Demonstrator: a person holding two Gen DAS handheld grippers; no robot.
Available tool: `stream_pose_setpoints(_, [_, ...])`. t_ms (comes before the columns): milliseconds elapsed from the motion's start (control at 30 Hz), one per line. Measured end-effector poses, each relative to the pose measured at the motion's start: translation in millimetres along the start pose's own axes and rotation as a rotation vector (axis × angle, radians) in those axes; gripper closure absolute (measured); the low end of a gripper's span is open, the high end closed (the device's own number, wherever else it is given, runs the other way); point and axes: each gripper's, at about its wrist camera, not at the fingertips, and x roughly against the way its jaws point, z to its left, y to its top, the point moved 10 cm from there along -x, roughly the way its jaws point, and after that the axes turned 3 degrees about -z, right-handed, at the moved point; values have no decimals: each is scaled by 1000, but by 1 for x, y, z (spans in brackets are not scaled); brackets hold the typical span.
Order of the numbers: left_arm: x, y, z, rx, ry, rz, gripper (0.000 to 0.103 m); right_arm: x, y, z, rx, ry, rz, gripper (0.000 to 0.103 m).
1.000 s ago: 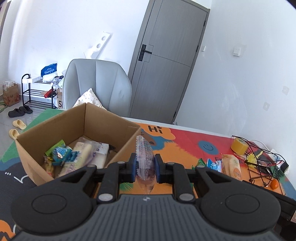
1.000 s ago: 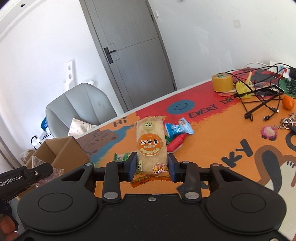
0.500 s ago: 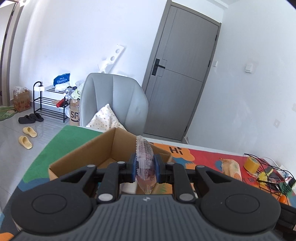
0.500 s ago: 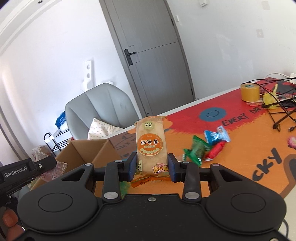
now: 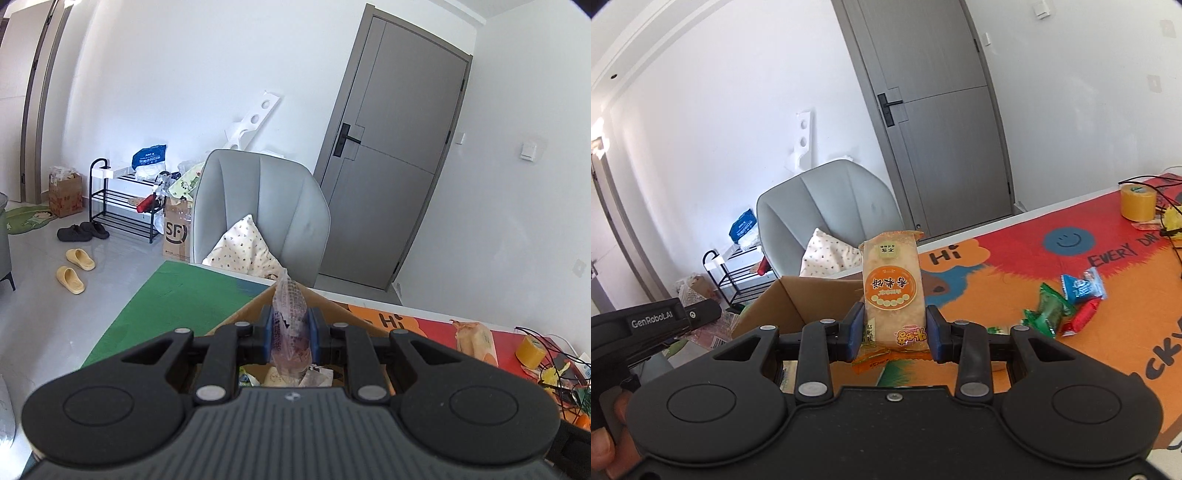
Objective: Organize snacks
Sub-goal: 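Carry the clear pastry with the left tool while the right tool carries the cake pack to the box, then open both tools to drop the pastry and cake pack into the box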
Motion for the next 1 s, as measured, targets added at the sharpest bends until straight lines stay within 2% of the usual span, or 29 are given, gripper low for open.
stream_pose_setpoints(200, [-17,2,13,17,5,22,85,-13,-3,17,10,21,23,67])
stream_pose_setpoints(300, [-21,3,13,18,-4,3,83,-18,-4,28,14,37,33,67])
stream_pose_setpoints(433, [-26,1,22,34,9,11,74,-22,-5,43,31,51,41,67])
stream_pose_setpoints(600, [-15,-1,41,64,38,1,67,-27,-5,53,36,55,50,67])
stream_pose_setpoints(733, [-1,-1,57,98,65,-21,53,-31,-6,58,21,47,52,67])
stream_pose_setpoints(867, [8,-4,71,125,87,-25,49,-36,-8,63,-3,29,56,67])
stream_pose_setpoints(933, [12,-6,79,142,92,-23,48,-39,-11,64,-14,13,68,63])
stream_pose_setpoints(1000, [16,-6,86,154,102,-23,47,-40,-16,65,-24,0,87,41])
